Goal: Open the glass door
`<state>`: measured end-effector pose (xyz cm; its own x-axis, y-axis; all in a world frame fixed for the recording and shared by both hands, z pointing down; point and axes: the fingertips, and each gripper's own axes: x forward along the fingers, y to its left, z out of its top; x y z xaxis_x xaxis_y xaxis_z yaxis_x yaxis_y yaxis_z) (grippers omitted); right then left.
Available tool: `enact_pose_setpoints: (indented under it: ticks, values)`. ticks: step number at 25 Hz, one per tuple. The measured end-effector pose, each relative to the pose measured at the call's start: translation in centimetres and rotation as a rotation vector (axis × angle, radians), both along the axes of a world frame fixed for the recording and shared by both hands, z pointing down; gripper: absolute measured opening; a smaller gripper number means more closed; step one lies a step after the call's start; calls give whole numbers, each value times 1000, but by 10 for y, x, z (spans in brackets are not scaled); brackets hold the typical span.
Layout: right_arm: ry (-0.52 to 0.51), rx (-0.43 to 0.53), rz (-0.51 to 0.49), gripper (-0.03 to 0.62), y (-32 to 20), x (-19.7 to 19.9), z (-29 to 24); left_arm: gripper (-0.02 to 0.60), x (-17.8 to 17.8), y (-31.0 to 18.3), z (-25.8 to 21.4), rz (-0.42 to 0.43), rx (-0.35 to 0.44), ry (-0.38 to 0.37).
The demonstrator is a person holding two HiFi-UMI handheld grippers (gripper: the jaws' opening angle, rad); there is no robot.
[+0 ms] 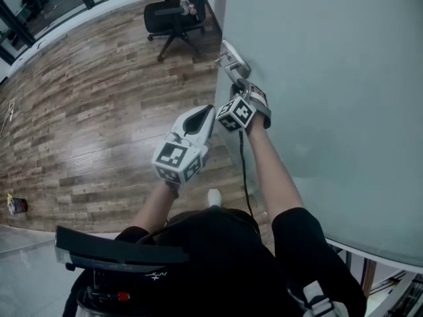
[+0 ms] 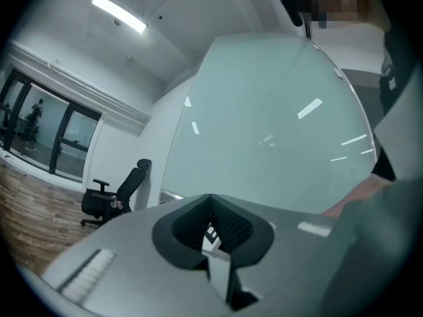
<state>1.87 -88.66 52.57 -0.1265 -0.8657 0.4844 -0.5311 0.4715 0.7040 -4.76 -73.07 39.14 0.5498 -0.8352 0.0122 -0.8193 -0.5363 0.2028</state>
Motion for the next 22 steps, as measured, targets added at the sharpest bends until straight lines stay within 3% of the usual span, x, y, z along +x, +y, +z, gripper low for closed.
enact_pose_setpoints:
  ticks: [22]
  values:
    - [11,41,86,103,-34,37,-3,0,-34,33,-2,-28,8,-23]
